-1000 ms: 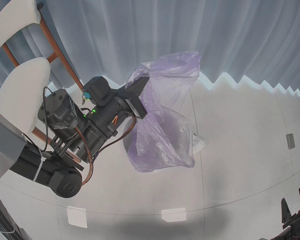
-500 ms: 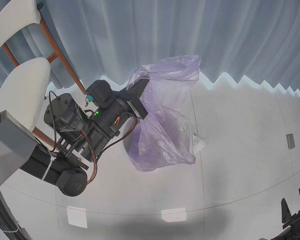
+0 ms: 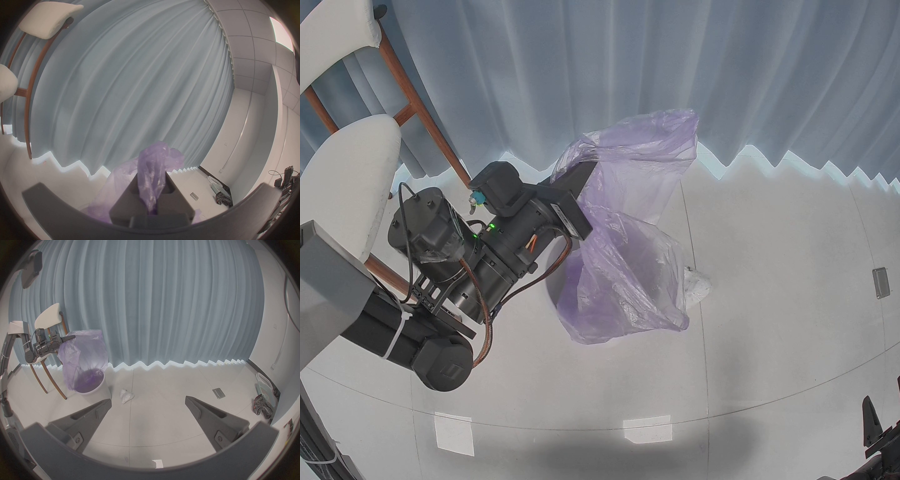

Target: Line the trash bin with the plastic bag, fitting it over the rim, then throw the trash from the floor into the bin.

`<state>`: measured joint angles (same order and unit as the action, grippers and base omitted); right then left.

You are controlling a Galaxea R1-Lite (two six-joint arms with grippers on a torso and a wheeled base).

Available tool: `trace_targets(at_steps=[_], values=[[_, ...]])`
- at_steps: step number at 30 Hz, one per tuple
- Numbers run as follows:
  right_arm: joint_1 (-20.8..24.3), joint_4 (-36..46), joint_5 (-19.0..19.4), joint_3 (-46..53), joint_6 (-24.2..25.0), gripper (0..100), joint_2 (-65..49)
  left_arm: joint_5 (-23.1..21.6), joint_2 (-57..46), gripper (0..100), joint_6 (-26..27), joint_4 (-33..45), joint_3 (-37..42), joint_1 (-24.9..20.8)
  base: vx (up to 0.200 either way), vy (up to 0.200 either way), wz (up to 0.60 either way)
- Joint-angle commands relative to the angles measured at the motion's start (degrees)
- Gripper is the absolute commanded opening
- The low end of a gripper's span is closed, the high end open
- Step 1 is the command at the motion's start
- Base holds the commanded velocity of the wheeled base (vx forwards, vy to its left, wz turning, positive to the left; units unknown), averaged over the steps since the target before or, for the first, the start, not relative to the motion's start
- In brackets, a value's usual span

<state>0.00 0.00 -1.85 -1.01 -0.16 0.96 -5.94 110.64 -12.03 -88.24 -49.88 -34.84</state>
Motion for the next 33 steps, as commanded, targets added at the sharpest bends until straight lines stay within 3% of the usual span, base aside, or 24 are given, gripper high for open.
trace_targets(at_steps=[1,33], values=[[0.0,0.0,0.01,0.92,-0.02,100,-0.96,0.05,0.89,0,-0.27,-0.01,-0.04,0.12,0.0,0.0,0.0],[0.0,0.0,0.01,0.92,-0.02,100,-0.96,-0.22,5.64,0,-0.36,-0.01,-0.21,5.75,0.0,0.0,0.0]])
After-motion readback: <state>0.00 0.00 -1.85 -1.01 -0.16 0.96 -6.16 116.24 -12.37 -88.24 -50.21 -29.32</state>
